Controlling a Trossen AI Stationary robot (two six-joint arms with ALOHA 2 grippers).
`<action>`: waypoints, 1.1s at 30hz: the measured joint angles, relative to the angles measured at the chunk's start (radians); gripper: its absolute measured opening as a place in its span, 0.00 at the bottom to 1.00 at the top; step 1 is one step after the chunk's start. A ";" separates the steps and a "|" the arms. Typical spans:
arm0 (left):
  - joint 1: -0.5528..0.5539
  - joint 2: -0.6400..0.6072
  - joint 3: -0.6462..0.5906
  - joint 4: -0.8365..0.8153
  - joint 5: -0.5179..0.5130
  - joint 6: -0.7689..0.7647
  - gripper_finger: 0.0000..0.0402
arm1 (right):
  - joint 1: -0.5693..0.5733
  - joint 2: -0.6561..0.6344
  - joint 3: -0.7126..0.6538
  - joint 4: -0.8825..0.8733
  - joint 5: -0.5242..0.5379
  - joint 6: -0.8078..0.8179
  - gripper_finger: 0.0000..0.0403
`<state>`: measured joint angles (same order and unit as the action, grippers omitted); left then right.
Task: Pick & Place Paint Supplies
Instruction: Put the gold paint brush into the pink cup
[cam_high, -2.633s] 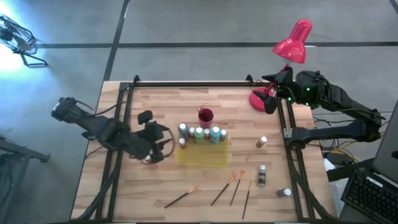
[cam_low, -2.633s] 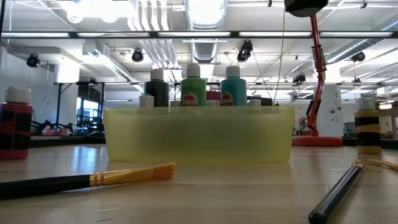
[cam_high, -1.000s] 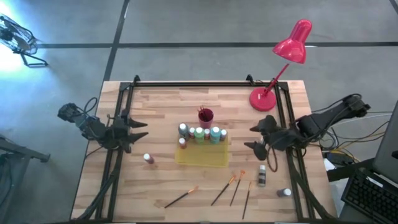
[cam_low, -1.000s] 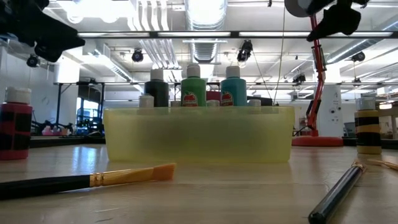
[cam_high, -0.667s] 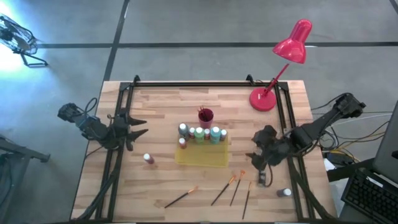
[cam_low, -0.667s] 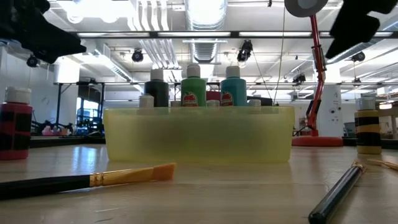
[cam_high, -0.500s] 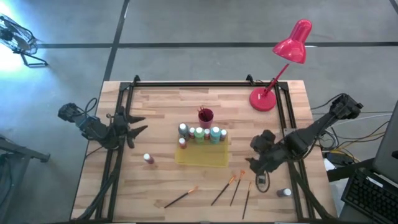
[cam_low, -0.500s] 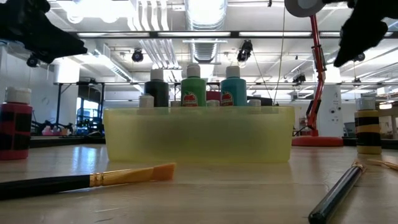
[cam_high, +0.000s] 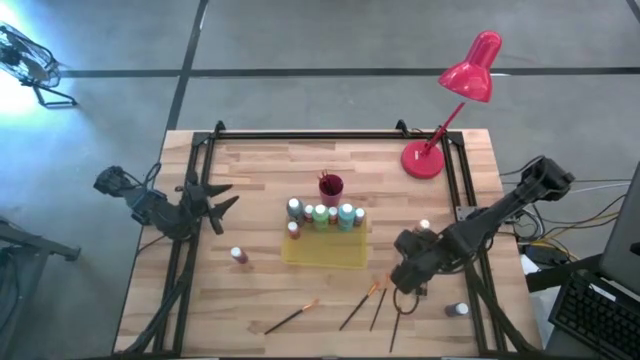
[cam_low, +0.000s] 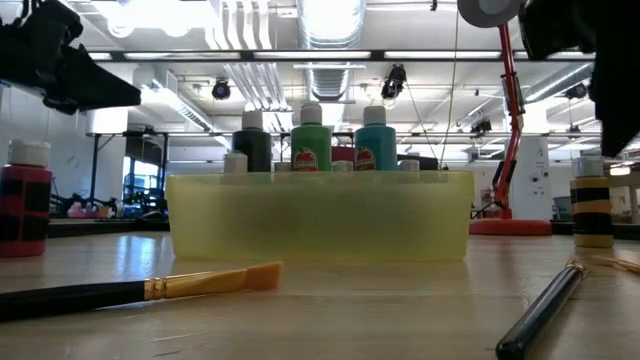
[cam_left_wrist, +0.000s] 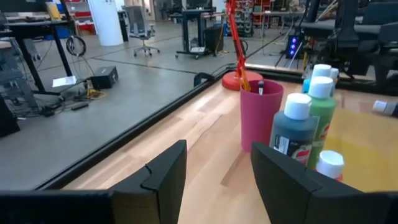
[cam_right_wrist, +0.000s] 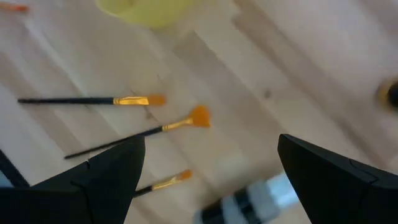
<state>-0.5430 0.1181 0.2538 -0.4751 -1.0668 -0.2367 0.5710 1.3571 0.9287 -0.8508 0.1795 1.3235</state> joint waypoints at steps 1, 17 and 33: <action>0.000 0.000 -0.003 0.002 0.000 0.000 0.46 | -0.003 0.010 0.000 0.000 -0.022 0.049 0.90; 0.000 0.001 -0.107 0.022 0.001 0.003 0.46 | 0.012 0.124 0.000 0.112 -0.216 0.502 0.76; 0.000 0.005 -0.111 0.037 0.009 0.002 0.46 | 0.022 0.377 0.071 0.153 -0.355 0.417 0.64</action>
<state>-0.5428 0.1226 0.1426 -0.4377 -1.0581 -0.2343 0.5934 1.7344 0.9994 -0.6981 -0.1753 1.7402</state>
